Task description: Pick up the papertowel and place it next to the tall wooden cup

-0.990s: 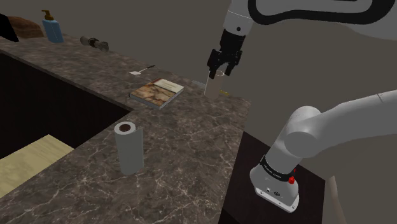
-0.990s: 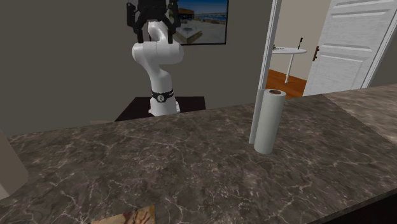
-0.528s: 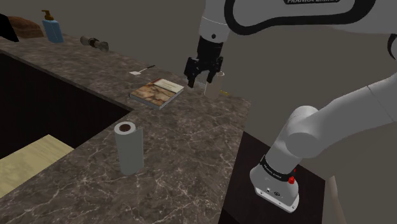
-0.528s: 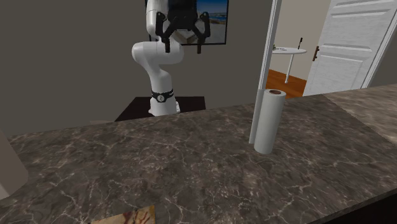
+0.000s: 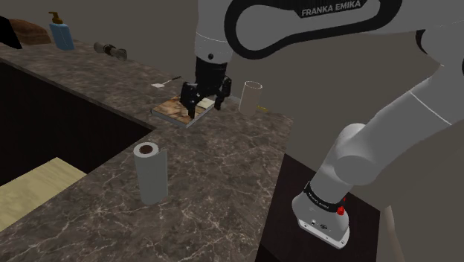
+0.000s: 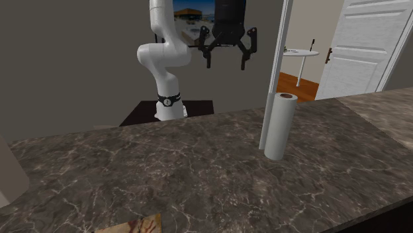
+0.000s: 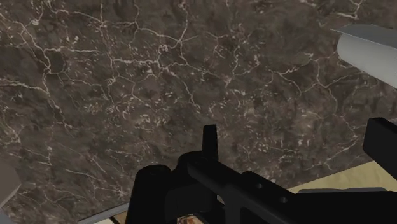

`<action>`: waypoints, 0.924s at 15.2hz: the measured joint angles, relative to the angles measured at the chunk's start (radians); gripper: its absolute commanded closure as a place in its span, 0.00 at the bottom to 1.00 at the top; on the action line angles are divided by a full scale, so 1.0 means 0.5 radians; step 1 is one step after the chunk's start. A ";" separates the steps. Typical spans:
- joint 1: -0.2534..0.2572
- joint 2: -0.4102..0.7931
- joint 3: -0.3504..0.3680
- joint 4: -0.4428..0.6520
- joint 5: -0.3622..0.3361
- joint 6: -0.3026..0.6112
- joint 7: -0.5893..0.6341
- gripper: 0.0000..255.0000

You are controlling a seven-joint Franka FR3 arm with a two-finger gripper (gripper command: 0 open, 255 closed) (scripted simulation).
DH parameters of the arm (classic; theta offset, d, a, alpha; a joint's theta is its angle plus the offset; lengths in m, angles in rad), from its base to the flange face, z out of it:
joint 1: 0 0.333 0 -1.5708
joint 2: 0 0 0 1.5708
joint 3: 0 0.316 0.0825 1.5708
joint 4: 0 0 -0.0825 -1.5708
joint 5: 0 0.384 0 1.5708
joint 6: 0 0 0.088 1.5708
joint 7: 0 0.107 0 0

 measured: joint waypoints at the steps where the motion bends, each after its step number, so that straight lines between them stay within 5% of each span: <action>1: 0.000 0.068 0.035 0.048 -0.022 0.013 0.045 0.00; 8: 0.047 0.577 0.272 0.414 -0.269 0.065 0.422 0.00; 14: 0.211 1.072 0.366 0.817 -0.577 0.020 0.757 0.00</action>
